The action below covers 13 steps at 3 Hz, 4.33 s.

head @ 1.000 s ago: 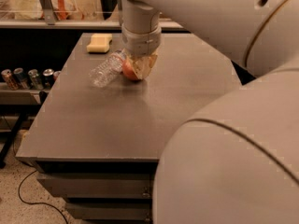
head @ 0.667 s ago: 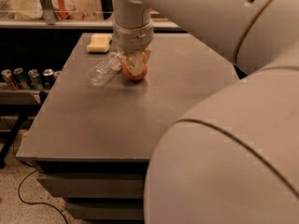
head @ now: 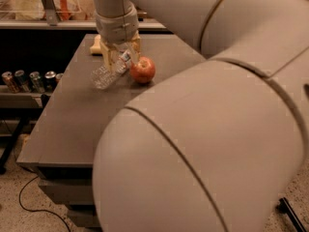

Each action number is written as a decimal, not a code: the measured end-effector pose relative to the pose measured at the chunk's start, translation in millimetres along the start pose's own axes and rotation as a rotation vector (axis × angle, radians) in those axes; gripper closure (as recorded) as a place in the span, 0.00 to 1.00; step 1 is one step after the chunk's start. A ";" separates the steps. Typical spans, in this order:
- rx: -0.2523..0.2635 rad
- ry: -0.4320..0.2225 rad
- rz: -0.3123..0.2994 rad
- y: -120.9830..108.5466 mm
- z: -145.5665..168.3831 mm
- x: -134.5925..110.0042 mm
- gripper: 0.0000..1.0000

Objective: Pick apple

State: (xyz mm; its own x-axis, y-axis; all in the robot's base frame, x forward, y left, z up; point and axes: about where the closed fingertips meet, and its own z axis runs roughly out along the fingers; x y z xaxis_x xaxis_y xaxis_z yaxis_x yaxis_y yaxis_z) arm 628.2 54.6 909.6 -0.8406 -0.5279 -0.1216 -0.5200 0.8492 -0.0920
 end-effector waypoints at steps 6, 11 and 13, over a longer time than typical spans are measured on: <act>-0.062 -0.003 0.018 -15.9 33.2 -30.1 0.00; -0.060 0.027 0.059 -34.4 41.1 -16.1 0.00; -0.065 0.052 0.020 -23.9 52.6 -23.2 0.00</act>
Offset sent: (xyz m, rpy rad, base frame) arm 0.0210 0.0284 -0.0056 -0.0065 0.0543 0.0587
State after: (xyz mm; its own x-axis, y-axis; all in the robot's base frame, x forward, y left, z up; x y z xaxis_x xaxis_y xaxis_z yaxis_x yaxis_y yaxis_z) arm 668.1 45.8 862.6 -0.8570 -0.5104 -0.0713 -0.5100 0.8598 -0.0251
